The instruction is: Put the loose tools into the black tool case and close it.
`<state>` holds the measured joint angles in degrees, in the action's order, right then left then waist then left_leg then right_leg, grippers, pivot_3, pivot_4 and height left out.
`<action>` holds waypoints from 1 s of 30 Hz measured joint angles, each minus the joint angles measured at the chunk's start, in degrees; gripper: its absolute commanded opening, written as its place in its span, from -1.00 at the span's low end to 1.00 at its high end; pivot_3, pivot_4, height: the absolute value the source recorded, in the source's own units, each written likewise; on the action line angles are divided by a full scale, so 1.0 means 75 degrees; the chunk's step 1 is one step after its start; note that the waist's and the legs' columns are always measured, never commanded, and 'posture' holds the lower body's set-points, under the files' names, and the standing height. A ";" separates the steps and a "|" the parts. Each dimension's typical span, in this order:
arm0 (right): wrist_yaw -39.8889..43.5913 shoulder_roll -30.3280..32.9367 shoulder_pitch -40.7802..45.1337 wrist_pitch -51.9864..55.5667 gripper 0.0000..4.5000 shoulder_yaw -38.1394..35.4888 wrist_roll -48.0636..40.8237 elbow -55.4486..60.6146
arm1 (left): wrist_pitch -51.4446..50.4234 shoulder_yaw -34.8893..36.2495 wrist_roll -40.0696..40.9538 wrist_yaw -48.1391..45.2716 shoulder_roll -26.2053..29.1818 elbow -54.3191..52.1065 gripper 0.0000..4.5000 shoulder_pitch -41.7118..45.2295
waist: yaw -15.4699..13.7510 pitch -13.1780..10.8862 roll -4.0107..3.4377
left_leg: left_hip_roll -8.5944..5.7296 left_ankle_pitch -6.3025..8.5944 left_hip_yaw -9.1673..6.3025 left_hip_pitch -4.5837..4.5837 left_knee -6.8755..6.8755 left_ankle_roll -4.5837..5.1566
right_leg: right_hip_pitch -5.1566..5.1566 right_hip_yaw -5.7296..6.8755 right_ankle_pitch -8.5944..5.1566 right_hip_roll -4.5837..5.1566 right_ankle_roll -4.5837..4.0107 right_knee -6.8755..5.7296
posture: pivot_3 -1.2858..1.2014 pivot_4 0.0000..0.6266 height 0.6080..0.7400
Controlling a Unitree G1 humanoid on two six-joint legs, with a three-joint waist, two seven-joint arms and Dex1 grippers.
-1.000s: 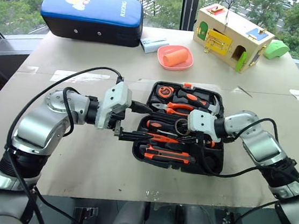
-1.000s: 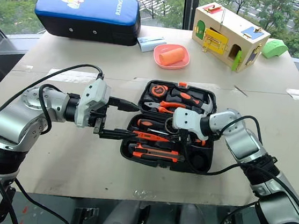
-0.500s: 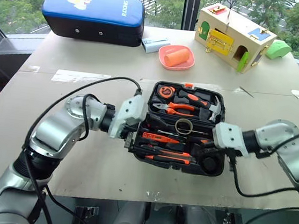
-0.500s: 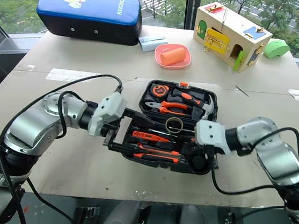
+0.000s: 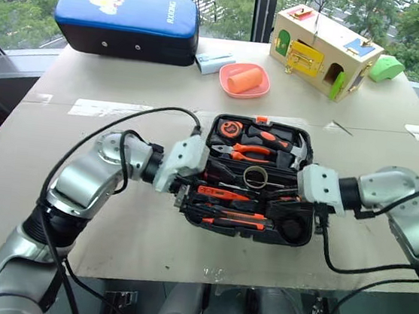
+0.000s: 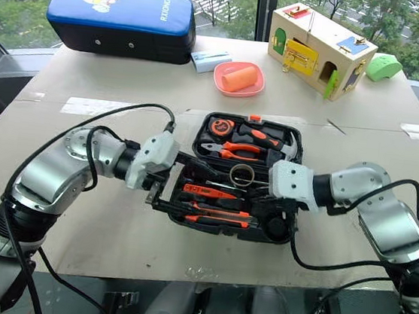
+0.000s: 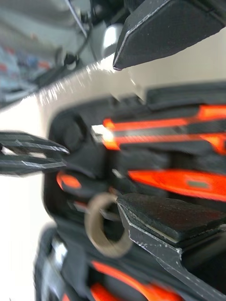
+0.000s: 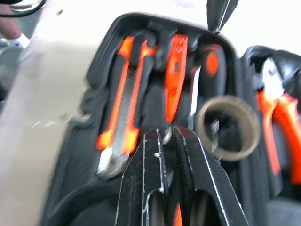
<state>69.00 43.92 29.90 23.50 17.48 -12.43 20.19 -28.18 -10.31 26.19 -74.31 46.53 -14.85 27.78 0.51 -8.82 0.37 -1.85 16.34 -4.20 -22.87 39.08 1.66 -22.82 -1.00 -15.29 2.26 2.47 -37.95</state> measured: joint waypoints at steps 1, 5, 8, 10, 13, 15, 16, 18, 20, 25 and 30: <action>-0.0039 -0.0166 0.0118 -0.0020 -0.96 0.0167 0.0121 -0.0186 | 0.0000 0.0086 -0.0006 0.0041 0.0032 0.0003 1.00 -0.0044 | -0.0004 0.0000 0.0000 | 0.0000 0.0000 -0.0001 0.0000 0.0001 0.0000 | 0.0000 0.0001 0.0000 0.0000 0.0000 0.0001 | 0.03 -0.52 0.93; -0.0182 -0.0722 0.0638 -0.0178 -0.63 0.0623 0.0540 -0.1142 | -0.0020 0.0219 -0.0005 0.0136 0.0107 -0.0073 1.00 -0.0244 | -0.0002 -0.0003 -0.0002 | -0.0004 0.0000 0.0000 -0.0001 0.0004 0.0000 | 0.0000 -0.0001 0.0000 0.0001 0.0000 -0.0002 | 0.03 -0.52 0.93; -0.0268 -0.0926 0.0854 -0.0511 -0.26 0.0768 0.0878 -0.1703 | -0.0067 0.0269 -0.0002 0.0269 0.0128 -0.0237 1.00 -0.0367 | -0.0001 -0.0003 -0.0002 | -0.0004 0.0000 -0.0003 -0.0001 0.0002 -0.0001 | -0.0002 0.0002 0.0000 0.0001 0.0000 -0.0001 | 0.03 -0.52 0.93; -0.0267 -0.1015 0.0880 -0.0602 -0.26 0.0857 0.0988 -0.1888 | -0.0114 0.0274 0.0009 0.0311 0.0128 -0.0312 1.00 -0.0372 | 0.0002 -0.0003 -0.0003 | -0.0004 0.0000 -0.0003 -0.0001 0.0000 -0.0001 | -0.0004 0.0001 0.0000 0.0000 0.0000 -0.0003 | 0.03 -0.52 0.93; -0.0229 -0.1098 0.0879 -0.0819 -0.37 0.0930 0.1111 -0.2169 | -0.0170 0.0323 0.0046 0.0412 0.0128 -0.0361 1.00 -0.0428 | 0.0017 -0.0003 -0.0004 | -0.0004 -0.0001 -0.0002 -0.0001 0.0000 -0.0001 | -0.0006 -0.0002 0.0000 0.0000 0.0000 -0.0005 | 0.03 -0.52 0.93; -0.0222 -0.1115 0.0873 -0.0864 -0.63 0.0936 0.1195 -0.2303 | -0.0172 0.0374 0.0049 0.0424 0.0132 -0.0361 1.00 -0.0457 | 0.0018 -0.0003 -0.0004 | -0.0004 -0.0001 -0.0001 -0.0001 0.0000 -0.0001 | -0.0006 -0.0002 0.0000 0.0000 0.0000 -0.0005 | 0.03 -0.52 0.93; -0.0223 -0.1156 0.0874 -0.0913 -0.84 0.0936 0.1237 -0.2391 | -0.0172 0.0401 0.0051 0.0428 0.0141 -0.0361 1.00 -0.0458 | 0.0018 -0.0003 -0.0004 | -0.0004 -0.0001 -0.0001 -0.0001 0.0000 -0.0001 | -0.0006 -0.0002 0.0000 0.0000 0.0000 -0.0005 | 0.03 -0.52 0.93; -0.0235 -0.1231 0.0876 -0.0982 -0.98 0.0936 0.1286 -0.2450 | -0.0172 0.0405 0.0051 0.0429 0.0146 -0.0361 1.00 -0.0458 | 0.0019 -0.0003 -0.0004 | -0.0004 -0.0001 -0.0001 -0.0001 0.0000 -0.0001 | -0.0007 -0.0002 0.0000 -0.0001 0.0000 -0.0005 | 0.03 -0.52 0.93; -0.0244 -0.1274 0.0881 -0.0989 -0.98 0.0934 0.1294 -0.2446 | -0.0171 0.0405 0.0051 0.0424 0.0146 -0.0360 1.00 -0.0457 | 0.0018 -0.0003 -0.0004 | -0.0004 -0.0001 -0.0001 -0.0001 0.0000 -0.0001 | -0.0007 -0.0002 0.0000 -0.0001 0.0000 -0.0005 | 0.03 -0.52 0.93; -0.0101 -0.1065 0.0799 -0.0738 -0.98 0.0859 0.1200 -0.1883 | -0.0146 0.0398 0.0050 0.0366 0.0130 -0.0338 1.00 -0.0437 | 0.0010 -0.0004 -0.0005 | -0.0004 0.0000 -0.0002 -0.0001 0.0000 -0.0001 | -0.0007 -0.0001 0.0000 0.0000 0.0000 -0.0005 | 0.03 -0.52 0.93; 0.0377 -0.0123 0.0209 -0.0195 -0.98 0.0442 0.0569 -0.0550 | -0.0136 0.0140 0.0052 0.0235 -0.0085 -0.0349 1.00 -0.0294 | -0.0054 -0.0005 -0.0006 | -0.0006 0.0001 -0.0002 -0.0004 0.0001 0.0001 | -0.0004 0.0000 0.0000 0.0005 0.0000 -0.0001 | 0.03 -0.52 0.93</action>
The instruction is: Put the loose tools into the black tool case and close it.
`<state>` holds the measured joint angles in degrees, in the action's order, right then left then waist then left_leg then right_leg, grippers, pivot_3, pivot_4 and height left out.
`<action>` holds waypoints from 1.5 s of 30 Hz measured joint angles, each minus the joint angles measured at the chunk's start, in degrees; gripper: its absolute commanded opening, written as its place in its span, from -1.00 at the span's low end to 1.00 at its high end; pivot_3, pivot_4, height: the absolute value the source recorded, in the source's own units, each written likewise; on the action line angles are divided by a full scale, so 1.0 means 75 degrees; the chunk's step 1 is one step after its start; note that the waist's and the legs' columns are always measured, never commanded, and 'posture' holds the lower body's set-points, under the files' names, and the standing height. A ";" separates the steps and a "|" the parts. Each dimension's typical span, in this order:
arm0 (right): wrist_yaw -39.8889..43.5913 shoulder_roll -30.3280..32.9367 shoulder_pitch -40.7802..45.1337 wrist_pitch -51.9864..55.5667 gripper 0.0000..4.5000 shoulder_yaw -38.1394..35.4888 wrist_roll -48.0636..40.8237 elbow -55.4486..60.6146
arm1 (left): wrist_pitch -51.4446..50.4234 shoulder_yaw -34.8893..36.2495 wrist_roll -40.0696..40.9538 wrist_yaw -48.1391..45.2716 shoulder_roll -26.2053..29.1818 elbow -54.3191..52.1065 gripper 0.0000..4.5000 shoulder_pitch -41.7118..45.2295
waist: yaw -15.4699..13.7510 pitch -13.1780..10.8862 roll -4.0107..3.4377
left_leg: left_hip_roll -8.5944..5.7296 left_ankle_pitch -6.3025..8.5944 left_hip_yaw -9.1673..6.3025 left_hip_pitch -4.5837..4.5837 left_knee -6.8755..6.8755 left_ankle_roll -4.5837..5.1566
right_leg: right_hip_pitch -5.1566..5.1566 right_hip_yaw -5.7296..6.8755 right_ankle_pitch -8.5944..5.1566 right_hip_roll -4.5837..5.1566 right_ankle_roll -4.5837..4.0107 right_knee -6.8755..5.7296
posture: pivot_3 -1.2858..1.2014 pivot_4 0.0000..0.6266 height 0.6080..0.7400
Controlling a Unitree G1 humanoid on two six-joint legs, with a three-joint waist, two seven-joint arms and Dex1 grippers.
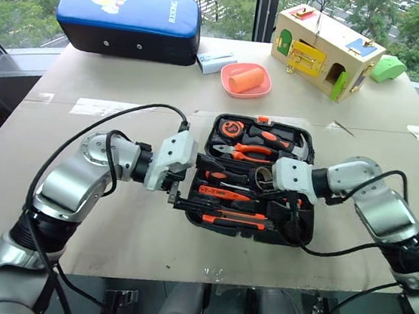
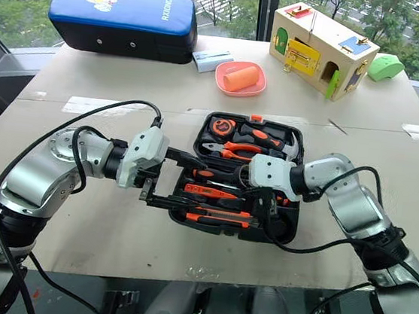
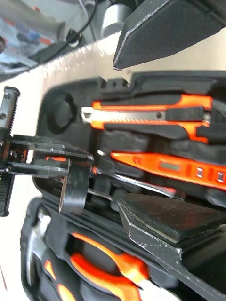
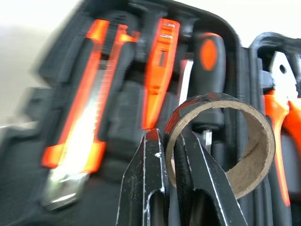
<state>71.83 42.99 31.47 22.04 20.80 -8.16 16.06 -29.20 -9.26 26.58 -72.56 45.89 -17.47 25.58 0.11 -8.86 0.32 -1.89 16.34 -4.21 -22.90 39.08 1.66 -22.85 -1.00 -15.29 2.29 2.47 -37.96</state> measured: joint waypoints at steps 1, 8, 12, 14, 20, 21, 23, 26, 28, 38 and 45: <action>0.0180 0.0338 -0.0235 0.0110 -0.98 -0.0193 -0.0210 0.0357 | 0.0000 -0.0088 0.0002 -0.0040 -0.0067 -0.0020 1.00 0.0016 | -0.0023 0.0000 0.0000 | 0.0000 0.0001 0.0000 0.0000 0.0001 0.0001 | 0.0002 0.0000 0.0000 0.0000 0.0000 0.0002 | 0.03 -0.52 0.93; 0.0553 0.1603 -0.1569 0.0335 -0.98 -0.0726 -0.0702 0.1380 | 0.0007 -0.0523 0.0000 -0.0183 -0.0374 -0.0147 1.00 0.0091 | 0.0006 0.0000 0.0000 | 0.0004 0.0001 0.0003 0.0005 0.0004 0.0001 | 0.0005 -0.0006 0.0000 -0.0002 0.0000 -0.0005 | 0.03 -0.52 0.93; 0.0435 0.1700 -0.1699 0.0185 -0.98 -0.0798 -0.0653 0.1410 | 0.0058 -0.0616 -0.0006 -0.0286 -0.0415 -0.0145 1.00 0.0138 | 0.0038 0.0000 0.0000 | 0.0005 0.0000 0.0003 0.0006 0.0004 0.0000 | 0.0005 -0.0002 0.0000 -0.0002 0.0000 -0.0004 | 0.03 -0.52 0.93; 0.0382 0.1727 -0.1748 0.0069 -0.98 -0.0782 -0.0498 0.1464 | 0.0108 -0.0637 -0.0012 -0.0295 -0.0462 -0.0139 1.00 0.0187 | 0.0028 0.0000 0.0000 | 0.0005 0.0000 0.0002 0.0004 0.0003 0.0000 | 0.0006 -0.0001 0.0000 -0.0002 0.0000 -0.0001 | 0.03 -0.52 0.93; 0.0536 0.2024 -0.1975 -0.0138 -0.98 -0.0648 -0.0168 0.1456 | 0.0112 -0.0660 -0.0017 -0.0294 -0.0607 -0.0112 1.00 0.0406 | -0.0056 -0.0001 0.0002 | 0.0004 0.0000 0.0003 0.0003 0.0010 0.0000 | 0.0007 -0.0002 0.0000 -0.0002 0.0000 -0.0001 | 0.03 -0.52 0.93; 0.0565 0.2045 -0.1976 -0.0140 -0.98 -0.0647 -0.0168 0.1458 | 0.0110 -0.0661 -0.0017 -0.0293 -0.0636 -0.0111 1.00 0.0421 | -0.0060 -0.0001 0.0002 | 0.0004 0.0000 0.0003 0.0003 0.0010 0.0000 | 0.0007 -0.0002 0.0000 -0.0003 0.0000 -0.0001 | 0.03 -0.52 0.93; 0.0678 0.2153 -0.1989 -0.0140 -0.98 -0.0646 -0.0175 0.1462 | 0.0101 -0.0665 -0.0016 -0.0291 -0.0647 -0.0112 1.00 0.0426 | -0.0068 -0.0001 0.0002 | 0.0004 0.0000 0.0003 0.0003 0.0010 0.0000 | 0.0007 -0.0001 0.0000 -0.0003 0.0000 -0.0001 | 0.03 -0.52 0.93; 0.0753 0.2265 -0.1988 -0.0138 -0.98 -0.0659 -0.0195 0.1474 | 0.0093 -0.0664 -0.0016 -0.0288 -0.0647 -0.0112 1.00 0.0426 | -0.0092 -0.0001 0.0002 | 0.0005 0.0000 0.0002 0.0003 0.0009 0.0000 | 0.0007 -0.0001 0.0000 -0.0002 0.0000 0.0000 | 0.03 -0.52 0.93; 0.0759 0.2265 -0.1949 -0.0145 -0.64 -0.0662 -0.0174 0.1457 | 0.0093 -0.0664 -0.0016 -0.0285 -0.0648 -0.0112 1.00 0.0426 | -0.0114 -0.0001 0.0002 | 0.0004 0.0000 0.0003 0.0003 0.0010 0.0000 | 0.0008 -0.0001 0.0000 -0.0002 0.0000 0.0000 | 0.03 -0.52 0.93; 0.1053 0.2321 -0.2014 -0.0031 0.97 -0.0757 -0.0518 0.1527 | 0.0119 -0.0644 -0.0075 -0.0271 -0.0649 0.0057 1.00 0.0517 | -0.0097 -0.0002 0.0003 | 0.0004 0.0000 0.0001 0.0001 0.0014 0.0000 | 0.0009 0.0001 0.0000 -0.0002 0.0000 -0.0001 | 0.03 -0.52 0.93; 0.0711 0.2295 -0.1450 0.1350 0.86 -0.2311 -0.2010 0.1046 | -0.0159 0.0095 -0.0016 0.0164 -0.0187 0.0106 0.89 -0.0013 | -0.0105 -0.0003 0.0002 | 0.0008 0.0000 -0.0001 0.0003 0.0007 0.0000 | 0.0008 0.0002 0.0000 -0.0002 0.0000 0.0001 | 0.03 -0.52 0.93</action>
<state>77.16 60.21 20.60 32.16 3.47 -23.24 23.90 -30.39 -8.55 26.46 -71.33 44.49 -16.68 25.48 -0.68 -8.88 0.33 -1.83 16.34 -4.22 -22.88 39.14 1.66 -22.79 -0.99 -15.29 2.28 2.47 -37.95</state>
